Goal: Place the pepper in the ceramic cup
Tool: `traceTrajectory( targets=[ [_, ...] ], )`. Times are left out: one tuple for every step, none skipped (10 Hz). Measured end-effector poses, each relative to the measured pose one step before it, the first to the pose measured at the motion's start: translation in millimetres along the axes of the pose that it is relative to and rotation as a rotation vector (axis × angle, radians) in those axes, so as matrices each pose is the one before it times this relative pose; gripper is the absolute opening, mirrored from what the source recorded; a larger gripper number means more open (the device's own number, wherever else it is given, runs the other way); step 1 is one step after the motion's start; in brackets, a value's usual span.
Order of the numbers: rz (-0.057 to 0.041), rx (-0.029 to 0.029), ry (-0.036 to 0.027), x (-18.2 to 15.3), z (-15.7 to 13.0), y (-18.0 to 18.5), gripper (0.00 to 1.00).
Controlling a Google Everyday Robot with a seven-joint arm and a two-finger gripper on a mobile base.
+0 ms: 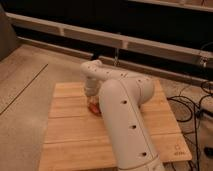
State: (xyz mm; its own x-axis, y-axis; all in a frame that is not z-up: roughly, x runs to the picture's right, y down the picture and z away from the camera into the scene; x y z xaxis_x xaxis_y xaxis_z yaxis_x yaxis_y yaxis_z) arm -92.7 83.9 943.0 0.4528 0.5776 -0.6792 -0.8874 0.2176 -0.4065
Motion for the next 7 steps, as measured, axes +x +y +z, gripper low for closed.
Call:
traceTrajectory(
  targets=[
    [-0.01370,0.01386,-0.02972,-9.58,-12.02,1.11,0.00],
    [-0.01854,0.01638,-0.03633,-11.46,-14.39,2.68,0.00],
    [-0.01937,0.01659,-0.03461,-11.19,-15.01,3.65,0.00],
    [-0.01806,0.01898,-0.03624,-11.05,-15.58,2.67,0.00],
    [-0.01488,0.02187,-0.04004,-11.41,-16.44,0.78,0.00],
    [-0.01111,0.02588,-0.02702,-7.03,-14.93,-2.38,0.00],
    [-0.00263,0.03292,-0.03233,-7.19,-17.78,-6.41,0.00]
  ],
)
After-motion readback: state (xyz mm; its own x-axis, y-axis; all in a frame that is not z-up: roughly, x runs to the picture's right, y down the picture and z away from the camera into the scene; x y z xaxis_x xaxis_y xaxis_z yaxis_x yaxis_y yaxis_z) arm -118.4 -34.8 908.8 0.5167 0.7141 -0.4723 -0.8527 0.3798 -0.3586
